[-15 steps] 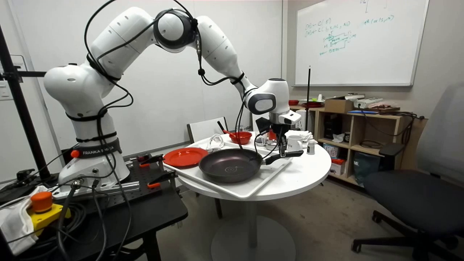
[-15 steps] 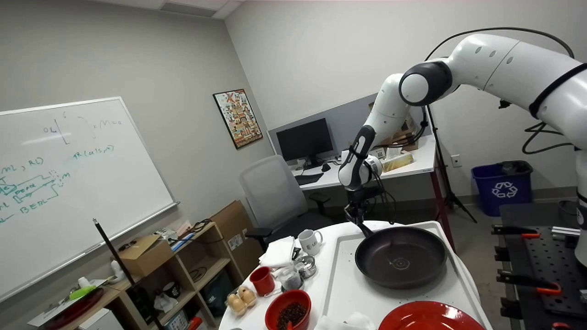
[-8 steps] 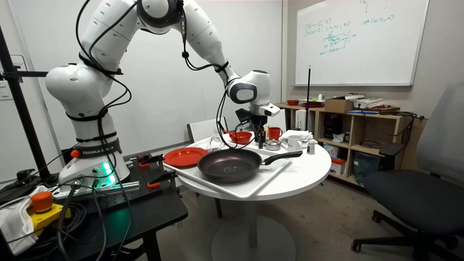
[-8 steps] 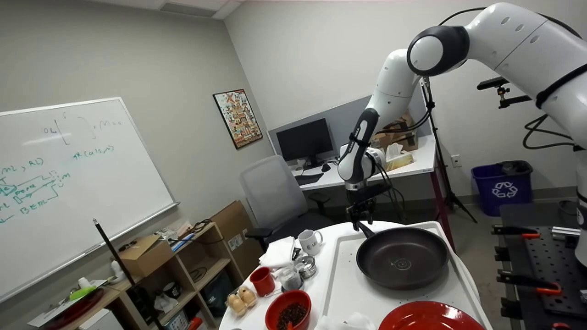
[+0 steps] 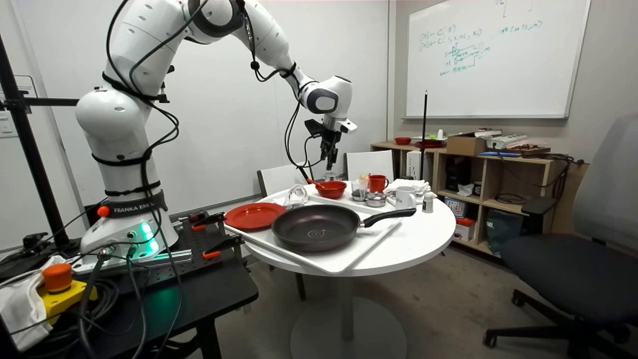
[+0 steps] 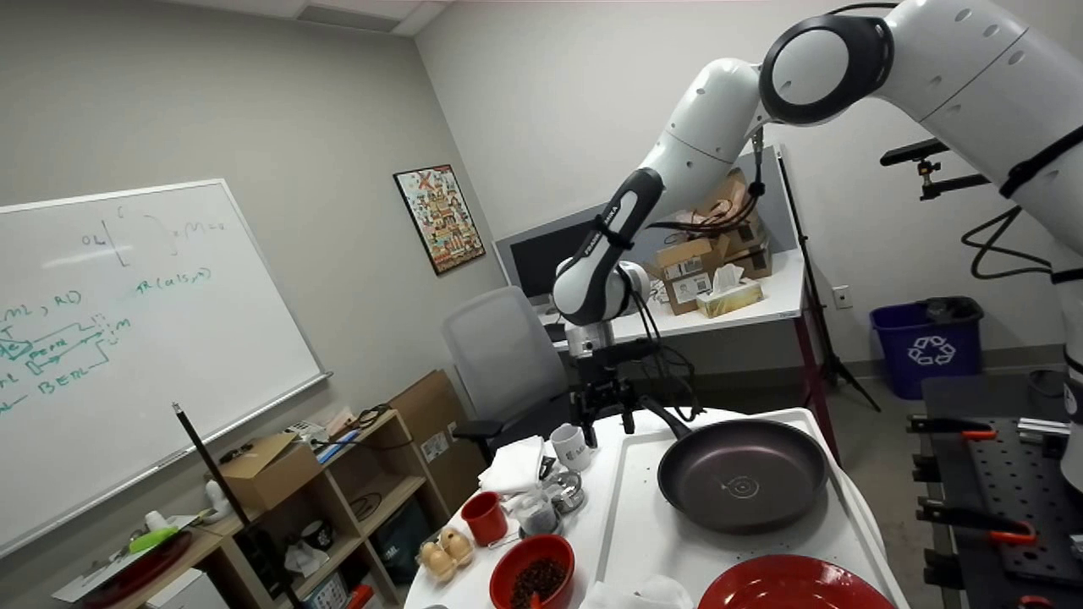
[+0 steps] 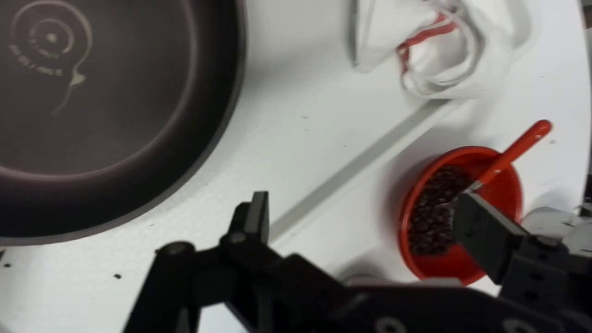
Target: Twist the pan handle 90 degrees
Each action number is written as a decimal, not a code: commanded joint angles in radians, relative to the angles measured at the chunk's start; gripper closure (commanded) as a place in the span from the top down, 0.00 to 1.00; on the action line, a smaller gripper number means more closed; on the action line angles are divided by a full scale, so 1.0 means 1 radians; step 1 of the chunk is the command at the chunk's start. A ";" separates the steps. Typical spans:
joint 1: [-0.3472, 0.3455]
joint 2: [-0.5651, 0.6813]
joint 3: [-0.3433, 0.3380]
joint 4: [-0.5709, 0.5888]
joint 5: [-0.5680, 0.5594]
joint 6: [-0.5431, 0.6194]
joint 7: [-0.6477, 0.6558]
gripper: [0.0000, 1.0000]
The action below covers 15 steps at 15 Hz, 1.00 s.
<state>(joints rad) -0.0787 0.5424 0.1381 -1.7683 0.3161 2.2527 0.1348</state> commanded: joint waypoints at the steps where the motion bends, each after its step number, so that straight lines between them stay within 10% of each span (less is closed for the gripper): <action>1: -0.006 0.067 -0.004 0.189 0.120 -0.174 0.039 1.00; 15: -0.087 0.127 -0.099 0.317 0.269 -0.263 0.148 1.00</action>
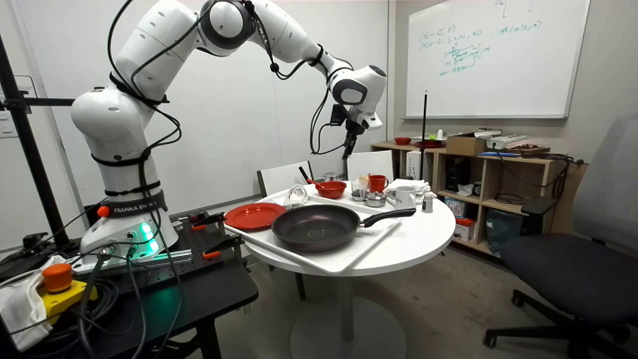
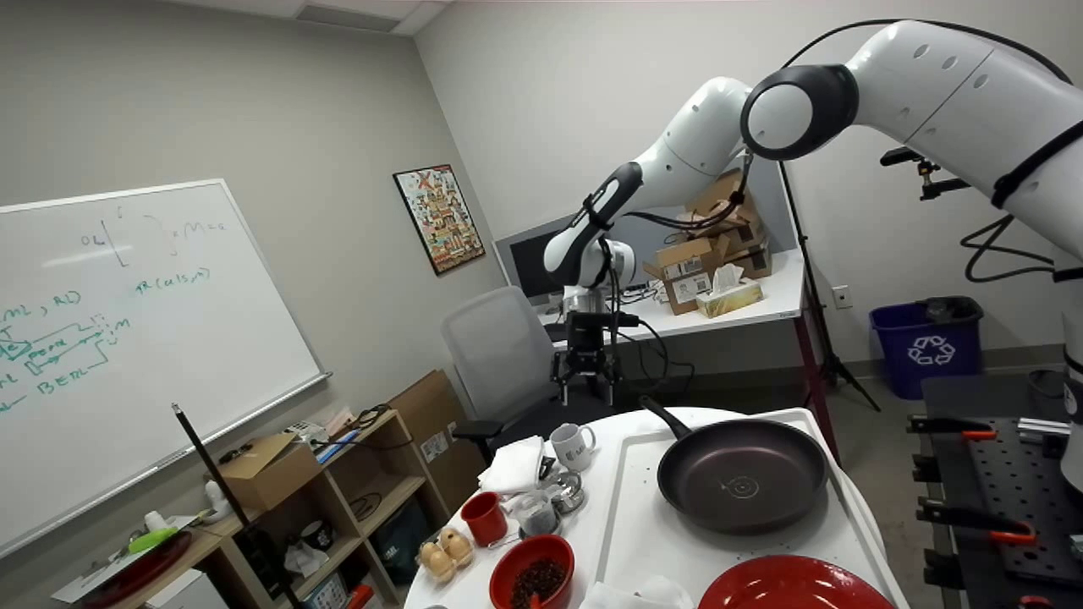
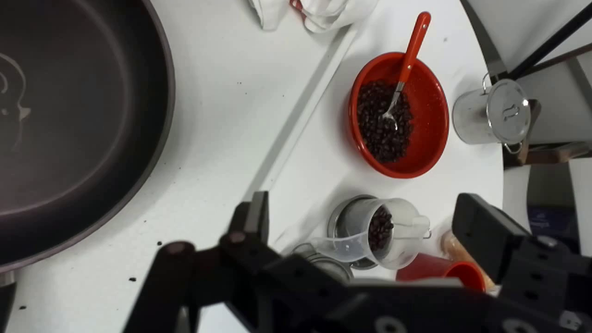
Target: Twist the pan handle 90 degrees
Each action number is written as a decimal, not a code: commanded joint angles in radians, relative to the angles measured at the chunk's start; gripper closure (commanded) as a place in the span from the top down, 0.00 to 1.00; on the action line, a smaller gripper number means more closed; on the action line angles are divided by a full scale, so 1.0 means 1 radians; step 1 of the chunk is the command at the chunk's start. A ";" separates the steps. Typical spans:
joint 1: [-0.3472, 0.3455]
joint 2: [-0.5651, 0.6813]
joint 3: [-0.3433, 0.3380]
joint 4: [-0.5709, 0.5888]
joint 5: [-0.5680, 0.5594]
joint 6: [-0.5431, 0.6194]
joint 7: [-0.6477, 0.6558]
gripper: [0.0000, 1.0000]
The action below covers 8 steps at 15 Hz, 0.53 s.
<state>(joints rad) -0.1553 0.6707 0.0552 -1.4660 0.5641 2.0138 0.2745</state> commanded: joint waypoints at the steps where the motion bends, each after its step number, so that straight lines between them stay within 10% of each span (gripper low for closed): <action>1: -0.019 -0.013 -0.011 -0.003 0.028 -0.020 -0.017 1.00; 8: -0.011 0.000 -0.020 0.004 0.011 -0.006 -0.007 1.00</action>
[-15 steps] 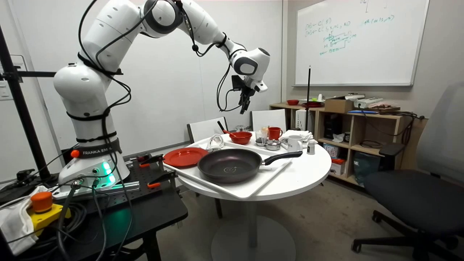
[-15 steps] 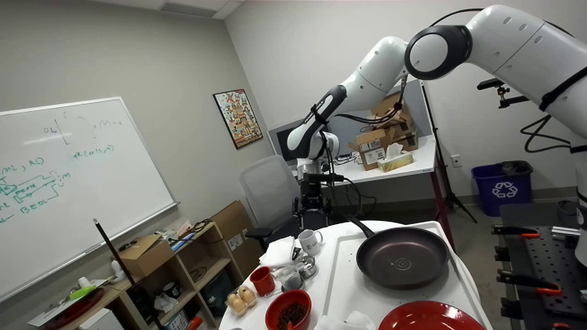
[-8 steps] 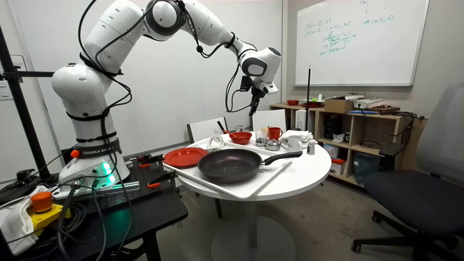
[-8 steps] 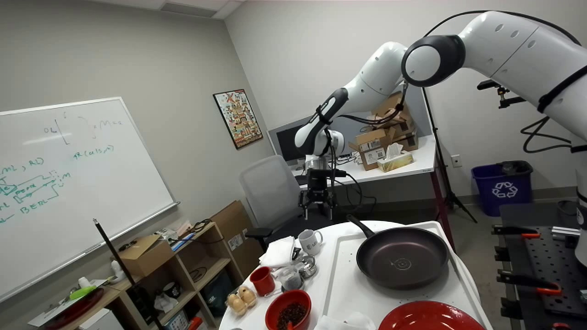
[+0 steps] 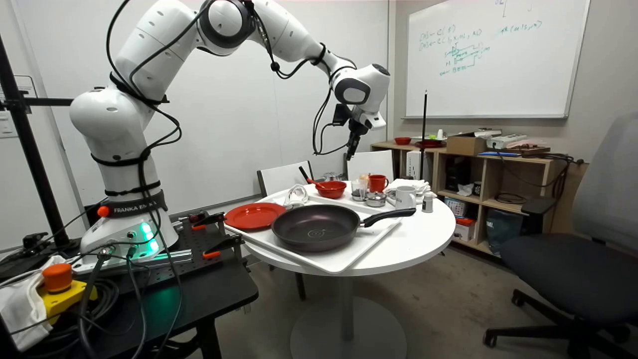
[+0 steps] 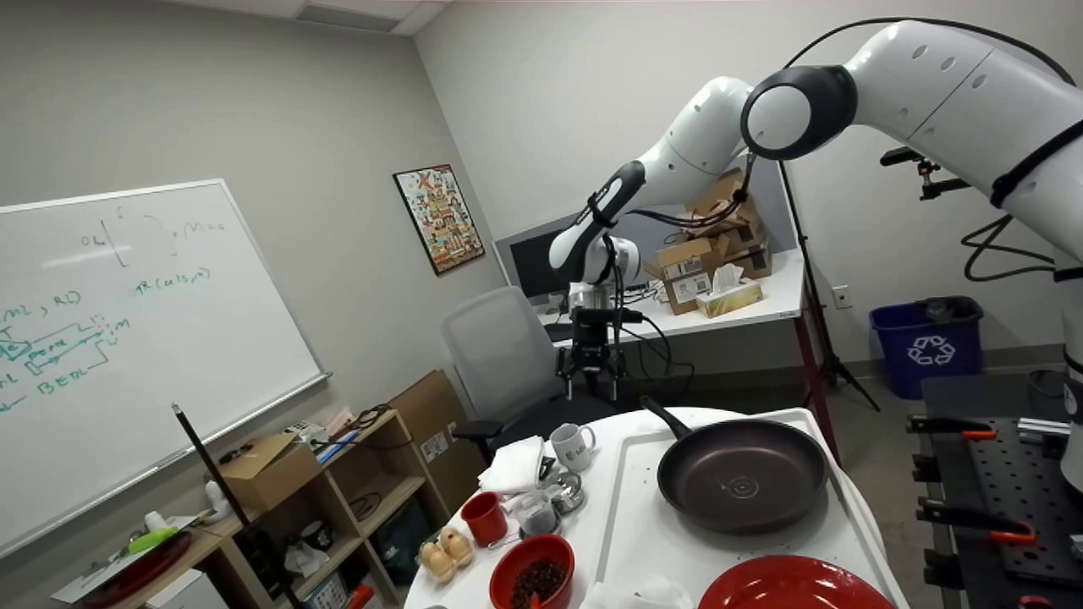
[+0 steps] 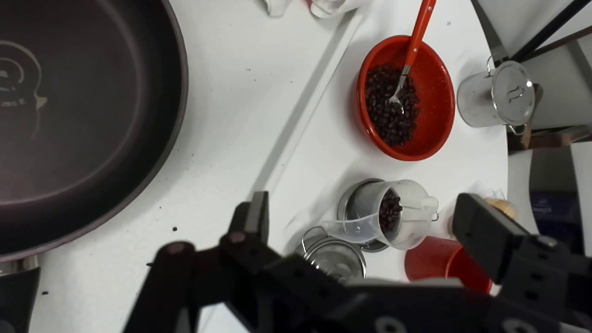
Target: Twist the pan handle 90 degrees
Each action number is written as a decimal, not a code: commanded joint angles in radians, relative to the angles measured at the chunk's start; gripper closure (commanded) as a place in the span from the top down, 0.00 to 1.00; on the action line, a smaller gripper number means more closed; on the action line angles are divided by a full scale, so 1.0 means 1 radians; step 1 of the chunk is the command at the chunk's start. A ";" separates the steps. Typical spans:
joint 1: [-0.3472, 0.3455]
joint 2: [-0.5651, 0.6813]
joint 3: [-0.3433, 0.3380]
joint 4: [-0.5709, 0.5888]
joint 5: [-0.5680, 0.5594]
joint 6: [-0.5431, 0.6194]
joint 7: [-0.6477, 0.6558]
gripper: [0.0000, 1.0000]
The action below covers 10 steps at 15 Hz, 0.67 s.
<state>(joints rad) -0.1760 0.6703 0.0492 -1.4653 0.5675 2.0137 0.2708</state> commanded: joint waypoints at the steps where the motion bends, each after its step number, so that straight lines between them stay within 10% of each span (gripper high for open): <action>1: 0.020 0.015 -0.020 0.024 0.004 0.012 0.023 1.00; 10: 0.062 0.163 -0.116 0.206 -0.111 0.127 0.273 1.00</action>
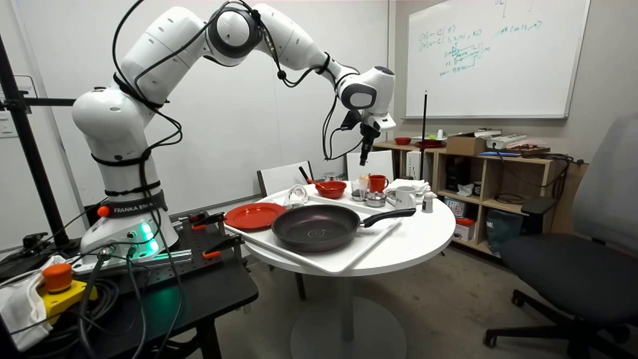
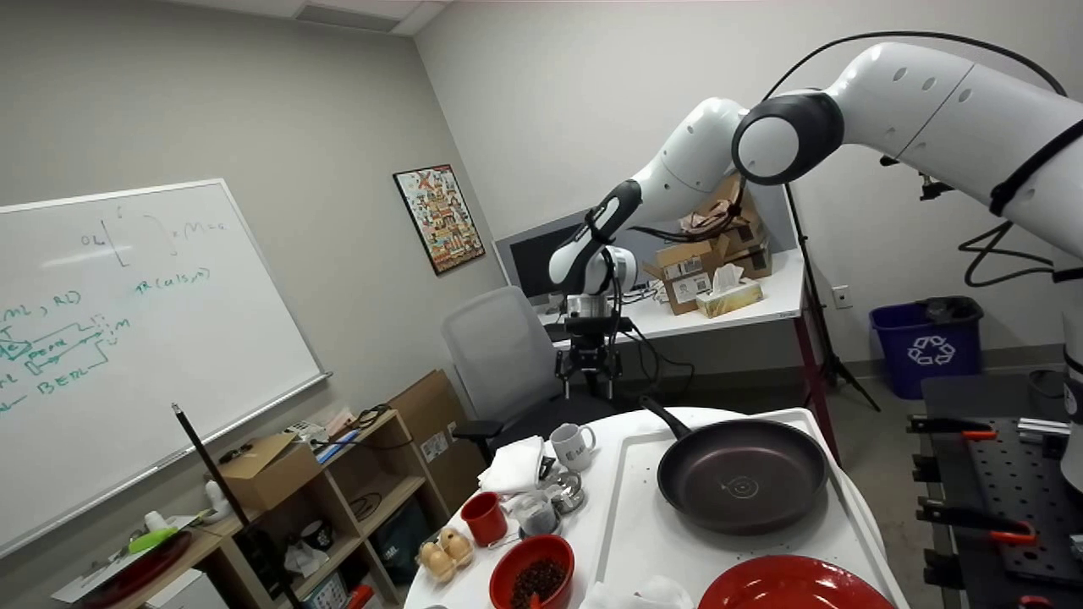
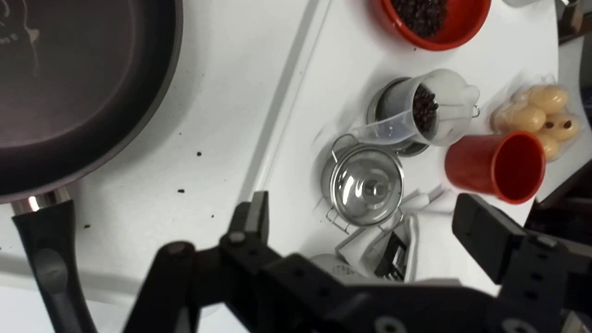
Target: Twist the pan handle 90 degrees
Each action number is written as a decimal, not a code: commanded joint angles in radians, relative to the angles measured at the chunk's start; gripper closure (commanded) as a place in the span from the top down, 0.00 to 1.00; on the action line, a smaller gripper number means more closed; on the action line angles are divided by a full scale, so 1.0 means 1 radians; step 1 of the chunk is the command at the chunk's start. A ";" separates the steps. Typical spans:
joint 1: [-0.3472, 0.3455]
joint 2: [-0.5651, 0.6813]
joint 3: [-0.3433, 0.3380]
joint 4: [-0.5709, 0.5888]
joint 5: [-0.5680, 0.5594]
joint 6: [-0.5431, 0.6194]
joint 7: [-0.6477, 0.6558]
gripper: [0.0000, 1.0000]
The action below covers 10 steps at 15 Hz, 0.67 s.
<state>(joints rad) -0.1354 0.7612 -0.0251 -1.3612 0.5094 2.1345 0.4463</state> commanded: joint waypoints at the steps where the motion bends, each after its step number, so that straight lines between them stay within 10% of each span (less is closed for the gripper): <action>1: 0.022 0.089 -0.053 0.121 -0.071 0.013 0.124 1.00; 10: -0.028 0.250 -0.131 0.310 -0.197 -0.019 0.297 1.00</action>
<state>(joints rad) -0.1422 0.9400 -0.1451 -1.1605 0.3415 2.1505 0.6801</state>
